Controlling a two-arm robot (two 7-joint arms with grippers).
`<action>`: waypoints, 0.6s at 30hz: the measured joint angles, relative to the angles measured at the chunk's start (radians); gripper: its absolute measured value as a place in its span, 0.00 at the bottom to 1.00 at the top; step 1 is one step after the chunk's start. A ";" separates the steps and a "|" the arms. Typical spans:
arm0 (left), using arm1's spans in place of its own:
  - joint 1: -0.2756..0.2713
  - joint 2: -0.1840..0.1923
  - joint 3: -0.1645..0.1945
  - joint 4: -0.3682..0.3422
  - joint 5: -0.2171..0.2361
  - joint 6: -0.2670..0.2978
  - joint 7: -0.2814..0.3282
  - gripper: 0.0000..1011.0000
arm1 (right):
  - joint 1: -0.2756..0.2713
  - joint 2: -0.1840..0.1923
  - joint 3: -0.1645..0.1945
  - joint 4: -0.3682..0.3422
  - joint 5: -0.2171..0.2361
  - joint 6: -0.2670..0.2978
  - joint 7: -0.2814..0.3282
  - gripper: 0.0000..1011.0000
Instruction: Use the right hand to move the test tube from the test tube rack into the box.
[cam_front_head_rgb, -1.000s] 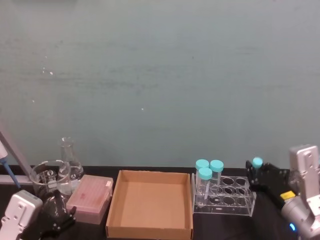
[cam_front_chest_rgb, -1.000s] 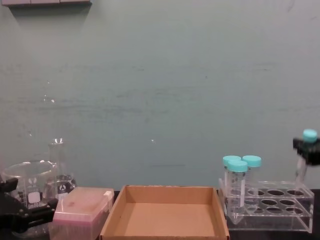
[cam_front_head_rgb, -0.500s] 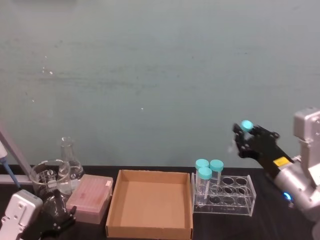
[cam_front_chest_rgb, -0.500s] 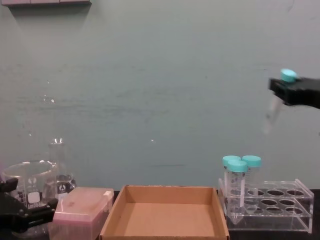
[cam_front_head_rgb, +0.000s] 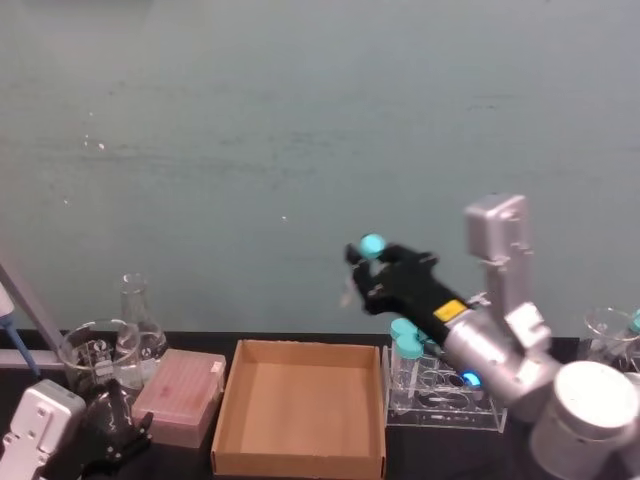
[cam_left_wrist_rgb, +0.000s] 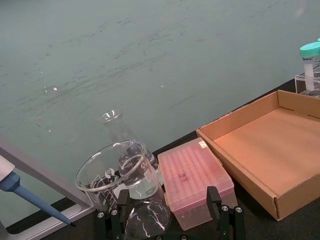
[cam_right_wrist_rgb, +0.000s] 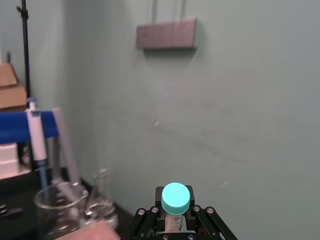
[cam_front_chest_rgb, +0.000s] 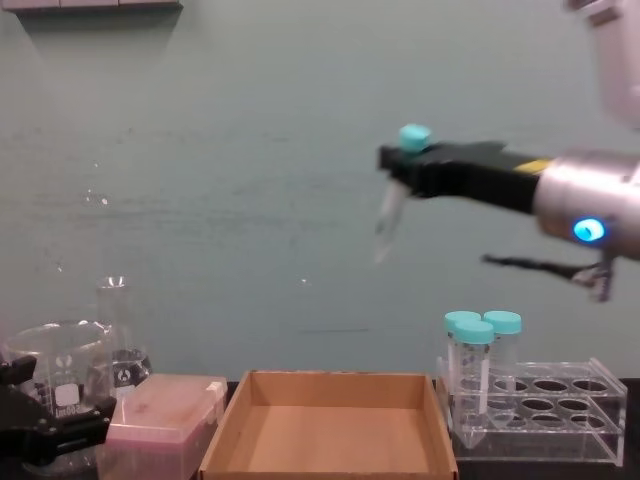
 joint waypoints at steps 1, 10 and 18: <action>0.000 0.000 0.000 0.000 0.000 0.000 0.000 0.99 | 0.007 -0.010 -0.007 0.013 0.001 0.012 0.001 0.21; 0.000 0.000 0.000 0.000 0.000 0.000 0.000 0.99 | 0.088 -0.099 -0.063 0.205 -0.013 0.085 -0.005 0.21; 0.000 0.000 0.000 0.000 0.000 0.000 0.000 0.99 | 0.135 -0.155 -0.083 0.343 -0.037 0.089 -0.017 0.21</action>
